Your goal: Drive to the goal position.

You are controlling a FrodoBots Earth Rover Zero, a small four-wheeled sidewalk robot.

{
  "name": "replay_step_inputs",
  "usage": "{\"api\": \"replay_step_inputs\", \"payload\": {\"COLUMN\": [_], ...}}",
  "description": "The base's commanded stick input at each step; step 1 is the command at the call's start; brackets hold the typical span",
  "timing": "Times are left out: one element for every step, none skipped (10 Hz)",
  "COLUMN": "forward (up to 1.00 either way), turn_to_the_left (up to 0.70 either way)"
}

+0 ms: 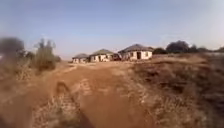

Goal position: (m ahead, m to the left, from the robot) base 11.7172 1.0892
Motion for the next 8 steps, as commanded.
{"api": "replay_step_inputs", "payload": {"forward": [0.7, 0.7, 0.7, 0.7, 0.7, 0.7, 0.7, 0.7], "turn_to_the_left": [0.0, 0.0, 0.0, 0.0, 0.0, 0.0, 0.0, 0.0]}}
